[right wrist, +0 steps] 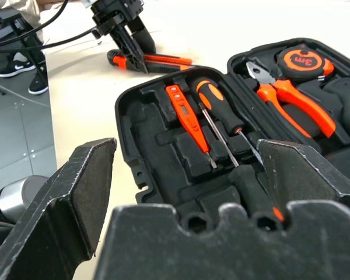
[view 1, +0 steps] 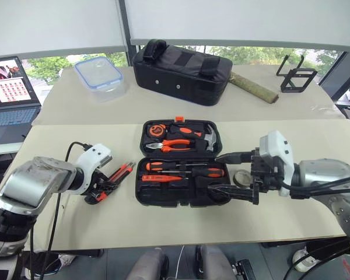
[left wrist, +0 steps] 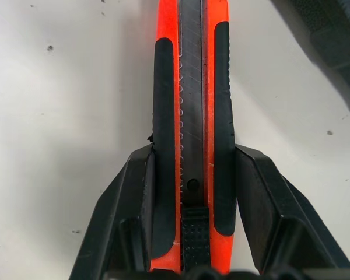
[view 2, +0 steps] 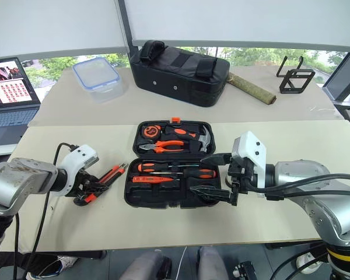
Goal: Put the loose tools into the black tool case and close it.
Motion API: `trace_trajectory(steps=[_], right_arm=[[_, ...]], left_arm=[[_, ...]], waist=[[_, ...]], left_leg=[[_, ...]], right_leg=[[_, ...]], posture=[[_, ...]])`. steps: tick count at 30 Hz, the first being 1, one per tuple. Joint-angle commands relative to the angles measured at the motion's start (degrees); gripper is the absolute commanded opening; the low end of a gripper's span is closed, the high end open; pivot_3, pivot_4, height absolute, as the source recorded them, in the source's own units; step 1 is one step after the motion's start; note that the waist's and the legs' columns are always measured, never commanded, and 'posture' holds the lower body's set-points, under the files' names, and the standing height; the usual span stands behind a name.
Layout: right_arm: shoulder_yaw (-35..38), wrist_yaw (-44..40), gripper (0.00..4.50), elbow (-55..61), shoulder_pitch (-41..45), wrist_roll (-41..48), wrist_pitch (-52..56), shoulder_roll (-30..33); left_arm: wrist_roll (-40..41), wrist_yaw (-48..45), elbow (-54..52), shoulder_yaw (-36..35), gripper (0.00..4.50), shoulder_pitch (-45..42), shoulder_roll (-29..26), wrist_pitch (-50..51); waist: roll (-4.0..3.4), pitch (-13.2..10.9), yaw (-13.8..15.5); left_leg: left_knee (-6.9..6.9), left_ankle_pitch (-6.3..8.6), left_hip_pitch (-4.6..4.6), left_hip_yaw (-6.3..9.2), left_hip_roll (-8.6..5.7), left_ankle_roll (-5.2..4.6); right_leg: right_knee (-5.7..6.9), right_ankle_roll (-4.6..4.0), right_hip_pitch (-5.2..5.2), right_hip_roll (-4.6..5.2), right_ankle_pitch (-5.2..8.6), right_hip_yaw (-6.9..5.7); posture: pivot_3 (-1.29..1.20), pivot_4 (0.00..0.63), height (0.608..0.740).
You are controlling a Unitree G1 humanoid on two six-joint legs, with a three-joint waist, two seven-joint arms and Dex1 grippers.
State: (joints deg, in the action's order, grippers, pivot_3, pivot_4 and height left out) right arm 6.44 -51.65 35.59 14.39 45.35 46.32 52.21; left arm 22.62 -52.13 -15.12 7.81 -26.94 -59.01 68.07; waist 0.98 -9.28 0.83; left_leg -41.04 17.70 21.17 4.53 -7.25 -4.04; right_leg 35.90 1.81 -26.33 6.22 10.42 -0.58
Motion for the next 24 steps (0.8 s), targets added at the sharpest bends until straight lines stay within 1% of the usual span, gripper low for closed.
trace_trajectory(steps=[1, 3, 5, 8, 12, 18, 24], right_arm=[[2.28, -2.28, 4.5, 2.03, -1.13, 0.29, -1.87, 1.91], [1.98, -3.6, 4.5, 2.32, -2.18, -0.33, -2.55, 2.87], [1.8, -4.17, 4.5, 2.45, -2.79, -0.68, -3.0, 3.3], [1.67, -3.85, 4.5, 2.45, -2.81, -0.72, -3.04, 3.17], [2.06, -2.42, 4.5, 3.1, -3.0, -0.14, -2.38, 2.7], [3.69, -0.19, 4.5, 5.01, -5.33, 0.85, -1.86, 2.39], [4.39, 2.28, 4.5, 5.87, -6.19, 2.08, -1.53, 2.17]], left_arm=[[0.56, -15.85, 1.56, 0.32, 1.51, -8.38, -1.82, -20.51], [1.06, -23.59, 2.41, 3.39, 1.51, -12.2, -1.17, -25.27], [0.91, -28.95, 3.28, 7.14, 1.51, -16.37, 0.75, -26.91], [-2.41, -32.79, 4.52, 14.43, 1.51, -21.68, 4.52, -26.93], [-6.93, -33.09, 6.17, 22.4, 1.51, -25.15, 8.91, -24.02], [-9.86, -31.35, 9.28, 28.41, 1.51, -28.57, 15.99, -17.56], [-12.61, -30.8, 7.6, 32.37, 1.51, -28.39, 17.27, -16.32]], waist=[[0.03, -0.02, 0.56], [0.03, -0.02, 0.86], [0.03, -0.02, 0.74], [0.04, -0.02, 0.58], [0.06, -0.03, 0.1], [0.09, -0.05, -0.01], [0.08, -0.05, -0.04]], left_leg=[[-0.01, 0.0, 0.01, 0.01, 0.0, 0.01], [-0.04, 0.0, 0.04, 0.03, -0.03, 0.0], [-0.03, 0.03, 0.03, -0.01, -0.07, -0.06], [-0.05, 0.03, 0.03, -0.04, -0.05, -0.1], [-0.1, 0.02, 0.12, -0.04, -0.02, -0.12], [-0.15, 0.01, 0.14, -0.03, 0.0, -0.15], [-0.23, 0.02, 0.15, -0.03, 0.01, -0.16]], right_leg=[[-0.04, -0.01, 0.01, 0.03, -0.01, -0.04], [-0.16, -0.01, 0.08, 0.11, -0.02, -0.15], [-0.2, 0.01, 0.1, 0.18, -0.02, -0.13], [-0.18, 0.02, 0.09, 0.15, -0.02, -0.13], [-0.15, 0.01, 0.06, 0.14, -0.02, -0.06], [-0.1, 0.02, 0.04, 0.07, -0.02, -0.06], [-0.09, 0.02, 0.04, 0.06, -0.02, -0.06]], posture=[[0.0, 0.15, 0.714], [0.0, 0.15, 0.714], [0.0, 0.15, 0.714], [0.0, 0.15, 0.714], [0.0, 0.15, 0.714], [0.0, 0.15, 0.714], [0.0, 0.15, 0.714]])
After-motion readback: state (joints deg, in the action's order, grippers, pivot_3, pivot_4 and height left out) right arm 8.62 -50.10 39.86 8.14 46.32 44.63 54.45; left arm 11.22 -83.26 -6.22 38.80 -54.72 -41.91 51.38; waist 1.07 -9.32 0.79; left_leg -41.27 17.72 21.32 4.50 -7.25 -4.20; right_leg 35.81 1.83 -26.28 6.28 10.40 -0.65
